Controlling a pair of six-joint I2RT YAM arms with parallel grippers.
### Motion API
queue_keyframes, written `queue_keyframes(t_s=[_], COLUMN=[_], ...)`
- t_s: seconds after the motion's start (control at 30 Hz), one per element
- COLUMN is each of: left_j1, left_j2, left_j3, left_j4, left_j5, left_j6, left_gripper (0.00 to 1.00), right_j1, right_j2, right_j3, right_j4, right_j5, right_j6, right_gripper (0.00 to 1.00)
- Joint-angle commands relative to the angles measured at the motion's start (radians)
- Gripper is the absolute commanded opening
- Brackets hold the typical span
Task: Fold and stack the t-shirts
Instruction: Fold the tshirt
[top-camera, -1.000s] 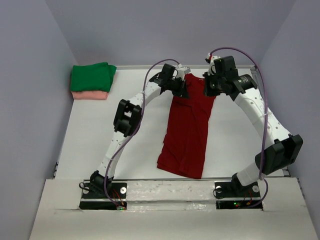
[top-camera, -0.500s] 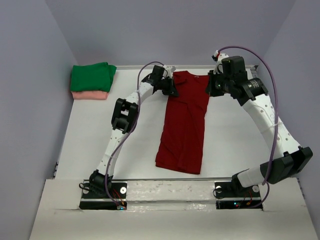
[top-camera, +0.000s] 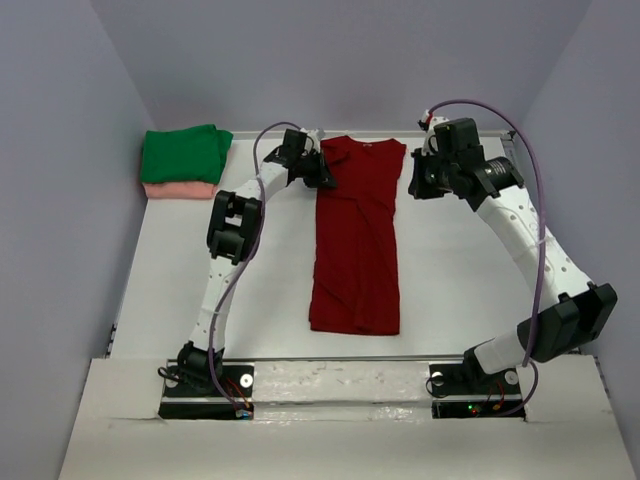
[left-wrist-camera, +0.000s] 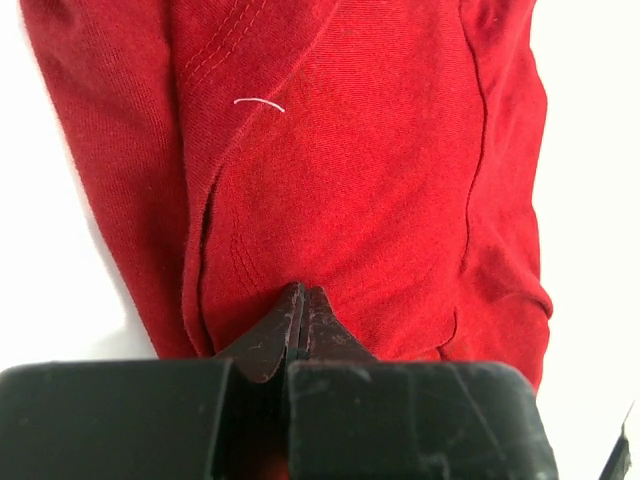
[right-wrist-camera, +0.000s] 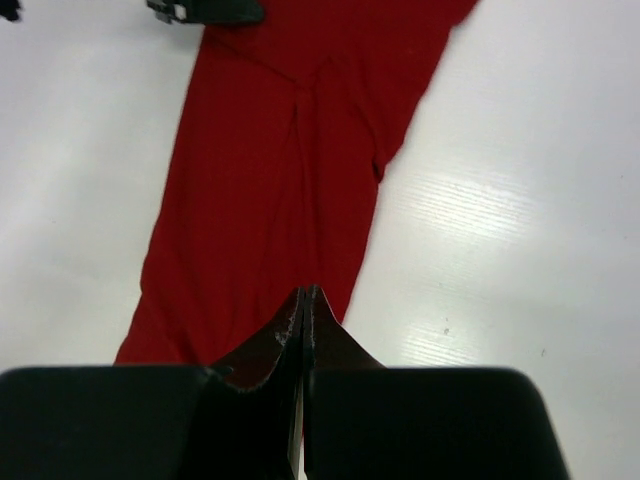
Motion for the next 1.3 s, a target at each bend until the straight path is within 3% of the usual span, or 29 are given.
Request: queue_keyframes(t_s=[0.0, 0.43, 0.53, 0.67, 0.7, 0.77, 0.83, 0.87, 0.93, 0.97, 1.0, 1.1, 1.27], left_j1=[0.052, 0.075, 0.067, 0.034, 0.015, -0.008, -0.031, -0.052, -0.080, -0.118, -0.144, -0.239, -0.328], left_j2=[-0.057, -0.157, -0.238, -0.370, -0.434, -0.500, -0.595, -0.629, -0.753, -0.801, -0.850, -1.069, -1.255], left_j3=[-0.064, -0.064, -0.107, -0.153, -0.177, -0.214, -0.239, -0.263, -0.412, -0.487, -0.636, -0.911, -1.257], left_j4=[-0.077, -0.094, -0.073, -0.074, -0.076, -0.093, -0.136, -0.178, -0.196, -0.191, -0.180, -0.137, -0.068], left_j5=[-0.119, -0.099, -0.084, -0.165, -0.180, -0.257, -0.333, -0.398, -0.446, -0.479, -0.493, -0.522, -0.464], left_j6=[0.020, 0.046, 0.037, 0.033, 0.034, 0.043, 0.033, 0.016, -0.039, -0.061, -0.081, -0.183, -0.331], left_gripper=[0.00, 0.00, 0.12, 0.41, 0.45, 0.52, 0.52, 0.52, 0.47, 0.15, 0.00, 0.00, 0.00], right_j1=[-0.001, 0.018, 0.027, 0.038, 0.038, 0.047, 0.056, 0.056, 0.067, 0.078, 0.078, 0.097, 0.117], right_j2=[0.039, 0.093, 0.079, 0.039, 0.033, 0.027, 0.027, 0.019, -0.002, -0.007, -0.010, 0.022, 0.117], right_j3=[-0.046, -0.229, -0.270, -0.333, -0.344, -0.376, -0.396, -0.407, -0.451, -0.466, -0.491, -0.509, -0.477], right_j4=[0.027, 0.121, 0.139, 0.182, 0.181, 0.188, 0.190, 0.194, 0.216, 0.240, 0.254, 0.291, 0.331], right_j5=[0.031, -0.041, -0.070, -0.106, -0.110, -0.121, -0.129, -0.133, -0.156, -0.185, -0.193, -0.167, -0.155], right_j6=[0.017, 0.029, 0.040, 0.054, 0.052, 0.046, 0.052, 0.055, 0.063, 0.071, 0.072, 0.077, 0.089], right_gripper=[0.00, 0.00, 0.00, 0.20, 0.27, 0.29, 0.29, 0.29, 0.10, 0.00, 0.00, 0.00, 0.00])
